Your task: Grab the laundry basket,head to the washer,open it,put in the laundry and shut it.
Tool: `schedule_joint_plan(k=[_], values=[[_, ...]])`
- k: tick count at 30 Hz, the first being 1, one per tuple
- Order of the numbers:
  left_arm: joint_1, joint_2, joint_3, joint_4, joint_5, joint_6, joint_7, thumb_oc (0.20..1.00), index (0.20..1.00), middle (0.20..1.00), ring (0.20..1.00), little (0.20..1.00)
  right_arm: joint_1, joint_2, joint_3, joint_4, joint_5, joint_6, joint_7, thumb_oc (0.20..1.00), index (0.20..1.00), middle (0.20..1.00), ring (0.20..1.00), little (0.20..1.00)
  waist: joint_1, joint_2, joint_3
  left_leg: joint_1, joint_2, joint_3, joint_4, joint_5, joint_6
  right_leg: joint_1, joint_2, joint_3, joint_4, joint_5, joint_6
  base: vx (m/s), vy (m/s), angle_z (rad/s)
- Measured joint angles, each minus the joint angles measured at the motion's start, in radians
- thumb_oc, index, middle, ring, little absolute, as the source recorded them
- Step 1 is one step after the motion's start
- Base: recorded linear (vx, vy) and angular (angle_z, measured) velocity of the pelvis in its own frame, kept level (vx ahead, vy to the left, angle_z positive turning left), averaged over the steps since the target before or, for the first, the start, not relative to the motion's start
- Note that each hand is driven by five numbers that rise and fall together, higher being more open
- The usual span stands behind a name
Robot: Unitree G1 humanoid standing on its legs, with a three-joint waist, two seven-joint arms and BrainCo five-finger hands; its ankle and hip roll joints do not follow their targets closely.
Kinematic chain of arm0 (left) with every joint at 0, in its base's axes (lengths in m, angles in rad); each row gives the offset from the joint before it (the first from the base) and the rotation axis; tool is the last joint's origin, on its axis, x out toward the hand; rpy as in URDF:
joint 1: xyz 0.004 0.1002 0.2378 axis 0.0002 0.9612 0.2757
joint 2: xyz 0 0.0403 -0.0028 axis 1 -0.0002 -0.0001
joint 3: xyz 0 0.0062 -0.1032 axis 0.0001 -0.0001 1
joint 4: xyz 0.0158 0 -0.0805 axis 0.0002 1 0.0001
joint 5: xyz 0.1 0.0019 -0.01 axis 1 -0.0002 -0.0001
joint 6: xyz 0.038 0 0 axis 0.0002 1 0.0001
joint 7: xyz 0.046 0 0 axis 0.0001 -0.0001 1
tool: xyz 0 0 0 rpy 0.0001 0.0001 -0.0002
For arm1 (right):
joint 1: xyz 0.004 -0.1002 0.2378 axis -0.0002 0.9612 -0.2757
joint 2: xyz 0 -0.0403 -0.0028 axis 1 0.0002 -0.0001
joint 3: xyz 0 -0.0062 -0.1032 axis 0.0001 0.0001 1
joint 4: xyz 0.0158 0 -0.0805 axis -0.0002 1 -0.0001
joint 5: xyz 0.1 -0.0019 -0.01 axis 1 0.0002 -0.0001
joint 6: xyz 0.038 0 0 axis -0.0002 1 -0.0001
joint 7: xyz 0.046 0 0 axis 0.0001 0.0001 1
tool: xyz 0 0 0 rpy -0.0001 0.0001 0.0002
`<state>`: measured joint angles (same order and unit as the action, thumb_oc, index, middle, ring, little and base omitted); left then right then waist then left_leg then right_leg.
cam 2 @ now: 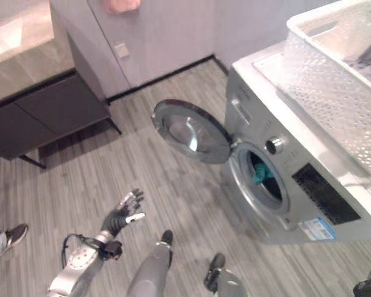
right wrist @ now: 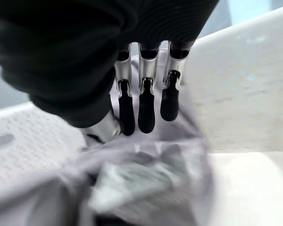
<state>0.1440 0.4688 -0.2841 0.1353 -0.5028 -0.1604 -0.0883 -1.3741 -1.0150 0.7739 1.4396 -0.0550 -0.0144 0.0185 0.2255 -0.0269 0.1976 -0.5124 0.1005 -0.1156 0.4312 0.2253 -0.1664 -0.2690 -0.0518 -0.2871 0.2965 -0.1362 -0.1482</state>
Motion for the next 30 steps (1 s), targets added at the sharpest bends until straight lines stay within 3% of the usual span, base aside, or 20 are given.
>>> schedule_joint_plan(k=[1,2,6,7,9,10,11,12,13,14,15,18,22,27,30], values=[[0.015,-0.003,0.008,-0.02,0.0,0.0,0.003,1.0,1.0,1.0,1.0,1.0,-0.012,0.007,0.004,-0.003,-0.001,0.008,-0.007,0.2,0.2,0.2,0.2,0.2,-0.019,-0.024,0.006,0.001,-0.036,-0.018,-0.061,-0.068,-0.011,-0.005,-0.003,0.009,-0.016,0.022,0.012,0.14,0.032,-0.27],[0.022,-0.001,0.005,-0.039,0.001,0.003,0.003,1.0,1.0,1.0,1.0,1.0,-0.012,0.01,-0.008,-0.022,0.0,0.01,-0.012,0.2,0.2,0.2,0.2,0.2,-0.007,-0.039,0.014,0.021,-0.055,-0.024,-0.157,-0.092,0.013,-0.006,0.003,0.034,-0.041,0.024,0.007,0.23,0.047,-0.66],[0.025,-0.003,0.004,-0.045,0.002,0.012,0.004,1.0,1.0,1.0,1.0,1.0,0.045,0.018,-0.029,-0.03,0.002,0.01,-0.024,0.2,0.2,0.2,0.2,0.2,0.058,-0.036,0.024,0.056,-0.07,-0.072,-0.472,-0.087,0.01,0.092,0.102,0.096,-0.182,0.088,-0.005,0.23,0.075,-0.71],[0.021,-0.001,0.004,-0.035,0.002,0.01,0.005,1.0,1.0,1.0,1.0,1.0,0.065,0.029,-0.023,-0.03,0.002,0.01,-0.034,0.2,0.2,0.2,0.2,0.2,0.06,-0.019,0.041,0.051,-0.075,-0.091,-0.458,-0.086,0.001,0.155,0.13,0.125,-0.204,0.088,0.003,0.33,0.177,-0.67],[0.028,0.002,0.011,-0.021,0.003,0.012,0.006,1.0,1.0,1.0,1.0,1.0,0.128,0.048,-0.048,-0.057,0.005,0.002,-0.04,0.2,0.2,0.2,0.2,0.2,0.097,-0.024,0.041,0.067,-0.068,-0.115,-0.444,-0.081,0.003,0.192,0.14,0.161,-0.193,0.054,0.003,0.29,0.193,-0.95],[0.032,0.001,0.017,-0.021,0.003,0.013,0.005,1.0,1.0,1.0,1.0,1.0,0.143,0.049,-0.057,-0.062,0.01,-0.011,-0.042,0.2,0.2,0.2,0.2,0.2,0.096,-0.024,0.041,0.051,-0.056,-0.073,-0.386,-0.082,0.012,0.21,0.14,0.176,-0.19,0.037,0.01,0.28,0.208,-0.97],[0.042,0.001,0.029,-0.021,0.003,0.015,0.005,1.0,1.0,1.0,1.0,1.0,0.176,0.051,-0.094,-0.083,0.011,-0.012,-0.04,0.2,0.2,0.2,0.2,0.2,0.097,-0.032,0.037,0.055,-0.039,-0.022,-0.327,-0.091,0.038,0.235,0.129,0.194,-0.19,0.023,0.008,0.28,0.211,-0.66],[0.05,0.006,0.036,-0.02,0.003,0.018,0.005,1.0,1.0,1.0,1.0,1.0,0.206,0.053,-0.132,-0.085,0.011,-0.012,-0.041,0.2,0.2,0.2,0.2,0.2,0.091,-0.049,0.018,0.062,-0.03,0.013,-0.291,-0.092,0.039,0.244,0.111,0.199,-0.193,0.012,0.021,0.35,0.274,-0.46],[0.036,0.003,0.043,-0.019,0.003,0.02,0.007,1.0,1.0,1.0,1.0,1.0,0.215,0.046,-0.137,-0.074,0.011,0.005,-0.044,0.2,0.2,0.2,0.2,0.2,0.057,-0.059,0.003,0.15,-0.024,0.042,-0.312,-0.087,0.046,0.296,0.068,0.22,-0.21,-0.013,0.077,0.37,0.311,-0.57],[0.048,-0.013,0.04,-0.03,0.004,0.02,0.006,1.0,1.0,1.0,1.0,1.0,0.219,0.045,-0.138,-0.088,0.011,0.008,-0.057,0.2,0.2,0.2,0.2,0.2,0.051,-0.021,-0.043,0.289,0.009,0.053,-0.433,-0.066,0.078,0.341,0.055,0.233,-0.214,-0.03,0.158,0.25,0.218,-0.25],[0.033,-0.005,0.043,-0.026,0.004,0.019,0.012,1.0,1.0,1.0,1.0,1.0,0.24,0.051,-0.131,-0.088,0.01,0.013,-0.069,0.2,0.2,0.2,0.2,0.2,0.032,-0.062,-0.051,0.312,-0.032,0.077,-0.465,-0.027,0.115,0.339,0.005,0.215,-0.202,-0.036,0.189,0.13,0.146,-0.43],[-0.028,0.004,0.044,-0.033,0.005,0.017,0.028,1.0,1.0,1.0,1.0,1.0,0.225,0.057,-0.138,-0.098,0.011,0.008,-0.083,0.2,0.2,0.2,0.2,0.2,0.034,-0.092,-0.056,0.344,-0.085,0.102,-0.456,-0.068,0.175,0.388,-0.049,0.139,-0.265,0.046,0.301,0.08,0.112,-0.11],[-0.047,0.015,0.046,-0.033,0.009,0.012,0.043,1.0,1.0,1.0,1.0,1.0,0.146,0.07,-0.166,-0.1,0.019,0.009,-0.129,0.2,0.2,0.2,0.2,0.2,0.038,-0.101,-0.056,0.374,-0.136,0.129,-0.45,-0.103,0.22,0.444,-0.098,0.137,-0.336,0.101,0.35,0.07,0.108,-0.07],[-0.032,0.04,0.045,-0.032,0.011,0.012,0.045,1.0,1.0,1.0,1.0,1.0,0.063,0.07,-0.166,-0.119,0.055,0.01,-0.171,0.2,0.2,0.2,0.2,0.2,0.04,-0.122,-0.057,0.373,-0.145,0.151,-0.452,-0.108,0.227,0.454,-0.107,0.136,-0.37,0.126,0.366,0.05,0.062,-0.06],[-0.025,0.04,0.04,-0.031,0.011,0.012,0.045,1.0,1.0,1.0,1.0,1.0,0.06,0.076,-0.166,-0.112,0.063,0.01,-0.171,0.2,0.2,0.2,0.2,0.2,0.039,-0.136,-0.056,0.37,-0.14,0.154,-0.452,-0.132,0.208,0.453,-0.106,0.136,-0.382,0.116,0.357,0.03,0.026,-0.06]])
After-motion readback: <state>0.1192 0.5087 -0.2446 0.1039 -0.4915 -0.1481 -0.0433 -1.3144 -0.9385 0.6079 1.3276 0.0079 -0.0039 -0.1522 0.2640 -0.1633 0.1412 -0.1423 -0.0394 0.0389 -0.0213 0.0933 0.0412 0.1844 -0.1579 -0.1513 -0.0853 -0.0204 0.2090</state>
